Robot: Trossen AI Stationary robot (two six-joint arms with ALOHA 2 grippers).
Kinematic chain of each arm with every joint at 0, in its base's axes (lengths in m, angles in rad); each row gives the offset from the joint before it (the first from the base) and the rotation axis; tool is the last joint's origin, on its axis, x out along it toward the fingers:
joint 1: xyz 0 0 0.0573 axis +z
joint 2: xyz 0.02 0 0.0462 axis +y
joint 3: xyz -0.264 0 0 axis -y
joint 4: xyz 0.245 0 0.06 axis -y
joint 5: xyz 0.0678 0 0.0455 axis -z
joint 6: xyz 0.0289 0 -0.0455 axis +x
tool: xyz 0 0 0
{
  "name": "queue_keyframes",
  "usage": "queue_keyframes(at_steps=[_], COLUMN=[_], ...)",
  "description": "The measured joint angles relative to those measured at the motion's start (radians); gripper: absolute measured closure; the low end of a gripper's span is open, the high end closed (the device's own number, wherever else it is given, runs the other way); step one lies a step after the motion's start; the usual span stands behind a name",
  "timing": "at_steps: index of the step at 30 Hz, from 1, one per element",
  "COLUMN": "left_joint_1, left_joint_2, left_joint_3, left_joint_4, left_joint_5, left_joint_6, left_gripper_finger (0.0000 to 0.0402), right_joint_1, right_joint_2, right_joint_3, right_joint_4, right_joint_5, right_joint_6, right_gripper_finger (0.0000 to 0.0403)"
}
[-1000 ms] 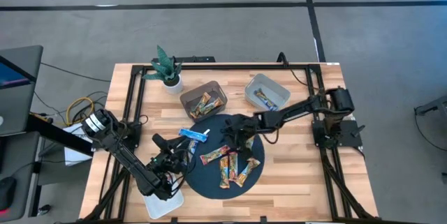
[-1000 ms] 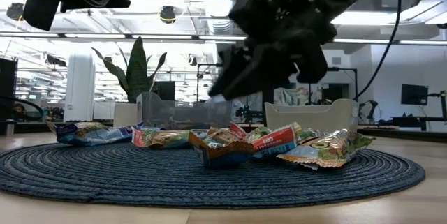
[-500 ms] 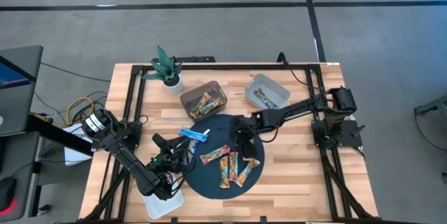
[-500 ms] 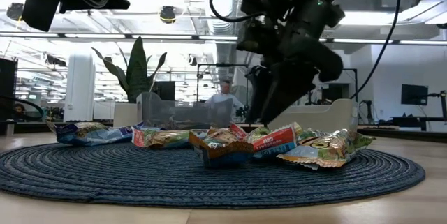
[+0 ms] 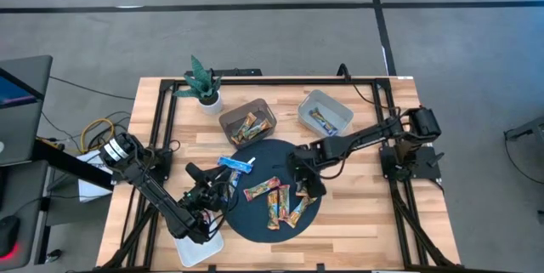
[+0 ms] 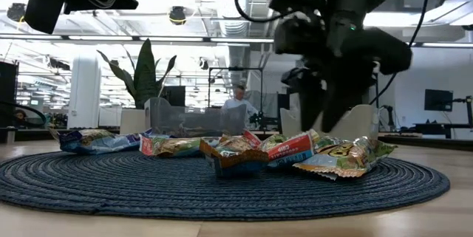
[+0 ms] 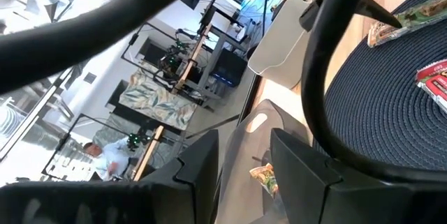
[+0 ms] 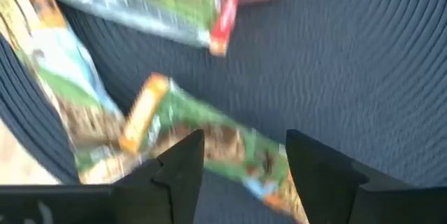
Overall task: Pick and place Granola Bars by type
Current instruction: Put the yellow granola bar into the black bin
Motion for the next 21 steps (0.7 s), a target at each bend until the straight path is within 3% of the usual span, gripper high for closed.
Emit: queue_keyframes(at_steps=[11, 21], left_joint_1=[0.045, 0.076], left_joint_2=[0.000, 0.000], left_joint_3=[0.000, 0.000], left_joint_4=[0.000, 0.000], left_joint_5=[0.006, 0.058], left_joint_6=[-0.012, -0.036], left_gripper_finger=[0.0276, 0.0276], right_joint_1=[-0.013, -0.005], right_joint_2=[0.007, 0.008], right_joint_3=[0.000, 0.000], right_joint_4=[-0.085, -0.095], right_joint_5=[0.010, 0.139], right_joint_6=[-0.096, -0.130], right_gripper_finger=[0.0232, 0.0243])
